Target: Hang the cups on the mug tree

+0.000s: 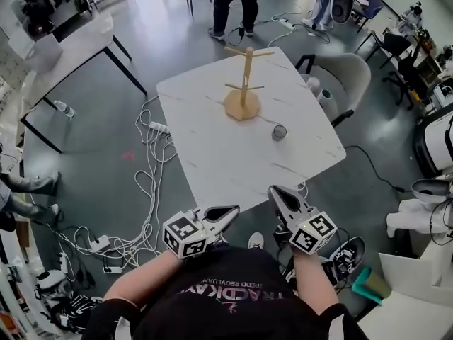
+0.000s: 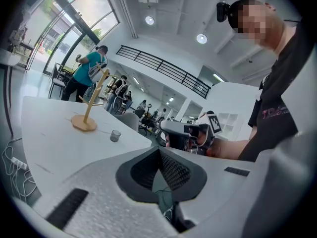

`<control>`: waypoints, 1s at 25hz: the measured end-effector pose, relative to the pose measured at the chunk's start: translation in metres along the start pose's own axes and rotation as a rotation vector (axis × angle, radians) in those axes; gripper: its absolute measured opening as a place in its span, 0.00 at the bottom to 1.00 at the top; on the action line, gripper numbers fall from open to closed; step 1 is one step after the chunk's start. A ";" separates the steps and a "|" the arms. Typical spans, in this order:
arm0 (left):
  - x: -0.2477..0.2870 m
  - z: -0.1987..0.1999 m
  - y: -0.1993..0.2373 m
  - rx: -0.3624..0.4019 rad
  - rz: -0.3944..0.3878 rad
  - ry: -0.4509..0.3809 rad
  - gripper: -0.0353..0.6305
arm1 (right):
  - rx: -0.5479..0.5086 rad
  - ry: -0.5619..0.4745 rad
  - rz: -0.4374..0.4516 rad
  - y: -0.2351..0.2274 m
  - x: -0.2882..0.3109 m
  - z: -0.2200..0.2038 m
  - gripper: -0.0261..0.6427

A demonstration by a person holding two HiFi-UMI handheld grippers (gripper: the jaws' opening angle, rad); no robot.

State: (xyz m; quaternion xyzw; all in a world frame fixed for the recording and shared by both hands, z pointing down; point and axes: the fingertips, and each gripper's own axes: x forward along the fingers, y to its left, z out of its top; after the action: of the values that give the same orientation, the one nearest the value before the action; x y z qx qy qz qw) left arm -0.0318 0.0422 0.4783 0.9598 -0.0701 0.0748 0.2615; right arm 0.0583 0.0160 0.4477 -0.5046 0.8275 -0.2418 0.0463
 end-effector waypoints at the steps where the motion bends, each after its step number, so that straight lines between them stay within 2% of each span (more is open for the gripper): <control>1: -0.002 0.000 0.001 0.002 -0.007 0.002 0.05 | -0.006 -0.005 -0.015 -0.002 0.001 0.001 0.06; 6: -0.013 0.004 0.009 0.014 -0.027 0.001 0.05 | -0.027 -0.025 -0.077 -0.010 0.005 0.008 0.05; 16: -0.005 0.016 0.017 0.022 -0.012 -0.021 0.05 | -0.082 0.005 -0.110 -0.035 0.012 0.018 0.05; 25: 0.031 0.033 0.026 0.022 0.049 -0.030 0.05 | -0.164 0.072 -0.109 -0.100 0.014 0.037 0.06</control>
State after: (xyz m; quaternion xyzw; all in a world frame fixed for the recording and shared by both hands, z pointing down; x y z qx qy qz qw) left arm -0.0029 -0.0003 0.4684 0.9616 -0.0964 0.0677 0.2479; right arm 0.1450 -0.0464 0.4621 -0.5419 0.8170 -0.1933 -0.0379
